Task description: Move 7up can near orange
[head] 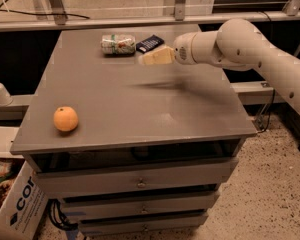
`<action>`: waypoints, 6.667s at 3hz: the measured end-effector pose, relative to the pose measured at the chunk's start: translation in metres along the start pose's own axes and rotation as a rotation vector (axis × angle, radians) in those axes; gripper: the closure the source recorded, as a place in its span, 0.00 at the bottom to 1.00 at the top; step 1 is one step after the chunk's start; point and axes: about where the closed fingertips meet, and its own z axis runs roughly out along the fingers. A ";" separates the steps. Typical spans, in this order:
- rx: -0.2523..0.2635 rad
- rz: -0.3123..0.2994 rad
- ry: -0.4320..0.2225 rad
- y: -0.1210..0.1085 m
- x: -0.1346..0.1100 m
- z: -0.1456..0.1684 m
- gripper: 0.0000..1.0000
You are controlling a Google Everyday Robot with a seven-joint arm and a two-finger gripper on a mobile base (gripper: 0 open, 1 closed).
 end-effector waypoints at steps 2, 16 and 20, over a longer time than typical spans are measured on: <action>-0.042 -0.058 -0.009 0.003 -0.007 0.008 0.00; -0.041 -0.478 0.061 -0.024 -0.032 0.144 0.88; -0.243 -0.274 0.095 0.031 -0.025 0.035 1.00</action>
Offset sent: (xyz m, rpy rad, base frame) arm 0.0127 0.0192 0.0124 -0.0516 -0.1055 0.1575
